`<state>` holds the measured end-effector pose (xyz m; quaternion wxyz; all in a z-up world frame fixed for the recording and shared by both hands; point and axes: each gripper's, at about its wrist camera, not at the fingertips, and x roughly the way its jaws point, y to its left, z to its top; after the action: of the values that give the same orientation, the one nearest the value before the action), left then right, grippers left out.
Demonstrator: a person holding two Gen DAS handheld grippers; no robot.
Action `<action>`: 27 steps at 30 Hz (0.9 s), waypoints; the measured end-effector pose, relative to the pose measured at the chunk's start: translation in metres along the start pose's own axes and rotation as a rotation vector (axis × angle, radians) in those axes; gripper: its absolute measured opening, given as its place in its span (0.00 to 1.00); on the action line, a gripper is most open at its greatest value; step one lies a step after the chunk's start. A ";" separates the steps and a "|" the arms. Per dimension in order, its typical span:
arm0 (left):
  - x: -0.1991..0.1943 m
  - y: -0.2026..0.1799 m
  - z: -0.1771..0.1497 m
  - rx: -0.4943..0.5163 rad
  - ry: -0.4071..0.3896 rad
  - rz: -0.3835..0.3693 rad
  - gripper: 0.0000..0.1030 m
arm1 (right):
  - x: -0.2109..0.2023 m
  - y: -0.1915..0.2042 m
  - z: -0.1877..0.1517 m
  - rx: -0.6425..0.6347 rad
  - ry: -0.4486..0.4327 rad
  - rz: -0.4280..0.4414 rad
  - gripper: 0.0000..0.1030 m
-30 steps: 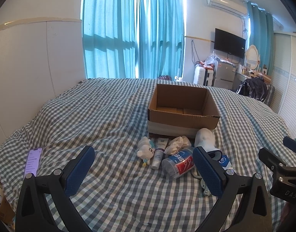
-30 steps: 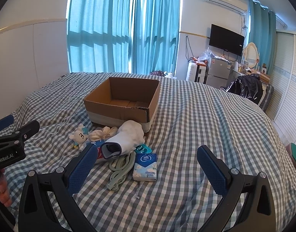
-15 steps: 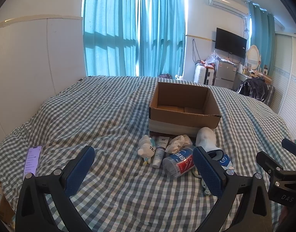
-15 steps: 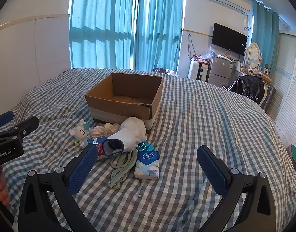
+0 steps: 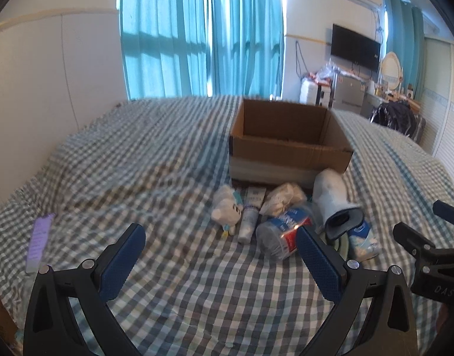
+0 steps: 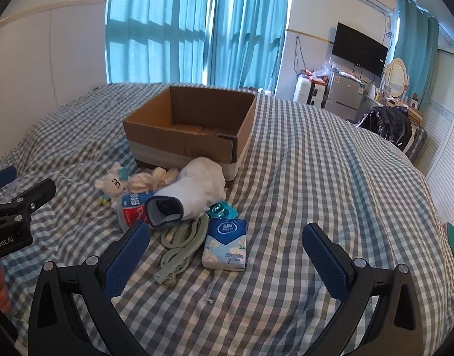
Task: Organize objects
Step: 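Grasp the clear cotton-swab tub with left tool while right tool grasps the Vinda tissue pack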
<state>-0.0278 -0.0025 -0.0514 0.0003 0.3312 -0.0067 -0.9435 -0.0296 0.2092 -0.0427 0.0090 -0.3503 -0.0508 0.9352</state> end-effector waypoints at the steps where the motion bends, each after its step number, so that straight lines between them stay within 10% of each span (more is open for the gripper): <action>1: 0.009 -0.001 -0.002 0.001 0.024 -0.002 1.00 | 0.008 -0.001 -0.001 -0.001 0.019 0.001 1.00; 17: 0.093 -0.039 -0.012 0.105 0.158 -0.086 1.00 | 0.112 -0.007 -0.013 -0.027 0.230 -0.005 0.99; 27: 0.139 -0.084 -0.011 0.219 0.202 -0.185 0.97 | 0.122 -0.026 -0.024 0.023 0.263 0.037 0.66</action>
<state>-0.1288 0.0810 -0.1480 -0.1220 0.4215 -0.0788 -0.8951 -0.1063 0.2433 -0.1377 0.0025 -0.4707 -0.0319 0.8817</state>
